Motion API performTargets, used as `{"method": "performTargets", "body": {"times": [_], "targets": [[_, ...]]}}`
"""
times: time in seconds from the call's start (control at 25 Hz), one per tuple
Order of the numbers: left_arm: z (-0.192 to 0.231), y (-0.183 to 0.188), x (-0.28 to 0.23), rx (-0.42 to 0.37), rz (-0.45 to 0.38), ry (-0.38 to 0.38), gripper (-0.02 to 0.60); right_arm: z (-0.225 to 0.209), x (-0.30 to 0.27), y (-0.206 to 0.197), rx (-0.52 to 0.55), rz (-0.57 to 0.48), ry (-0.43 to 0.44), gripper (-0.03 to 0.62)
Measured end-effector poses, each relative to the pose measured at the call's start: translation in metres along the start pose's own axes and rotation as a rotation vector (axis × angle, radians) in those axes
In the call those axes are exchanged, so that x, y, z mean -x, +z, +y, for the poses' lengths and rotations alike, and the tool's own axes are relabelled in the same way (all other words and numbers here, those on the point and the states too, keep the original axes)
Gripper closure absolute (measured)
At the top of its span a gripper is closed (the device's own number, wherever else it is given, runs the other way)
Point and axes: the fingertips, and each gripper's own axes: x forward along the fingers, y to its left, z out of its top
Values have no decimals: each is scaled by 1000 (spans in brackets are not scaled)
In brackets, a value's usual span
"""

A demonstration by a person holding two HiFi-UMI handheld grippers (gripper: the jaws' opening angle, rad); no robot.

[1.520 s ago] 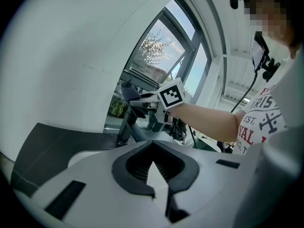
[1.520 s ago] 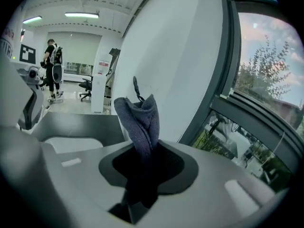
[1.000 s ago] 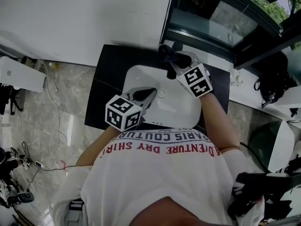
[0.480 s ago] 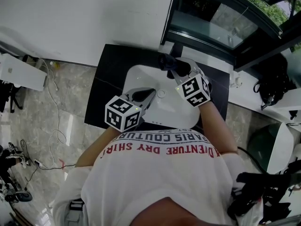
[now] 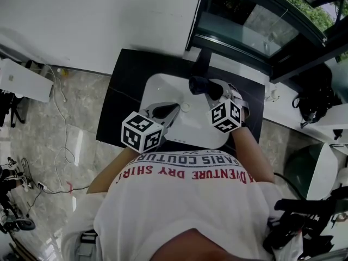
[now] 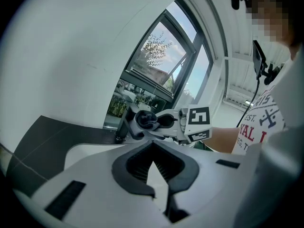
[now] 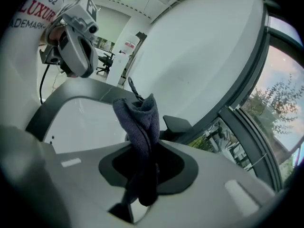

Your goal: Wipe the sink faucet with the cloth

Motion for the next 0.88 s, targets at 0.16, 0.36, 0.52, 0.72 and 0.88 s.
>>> {"method": "performTargets", "body": {"times": [0.16, 0.36, 0.52, 0.72, 0.88], "targets": [[1, -4, 1, 10, 3, 9, 580, -9, -17, -15, 48, 64, -46, 511], [4, -6, 5, 14, 2, 23, 580, -24, -33, -18, 83, 93, -102, 512], [11, -6, 6, 25, 0, 32, 581, -36, -46, -17, 119, 120, -136, 511], [16, -6, 1, 34, 2, 31, 580, -52, -58, -13, 114, 141, -151, 511], [17, -6, 0, 33, 3, 28, 580, -50, -60, -11, 166, 175, -152, 511]]}}
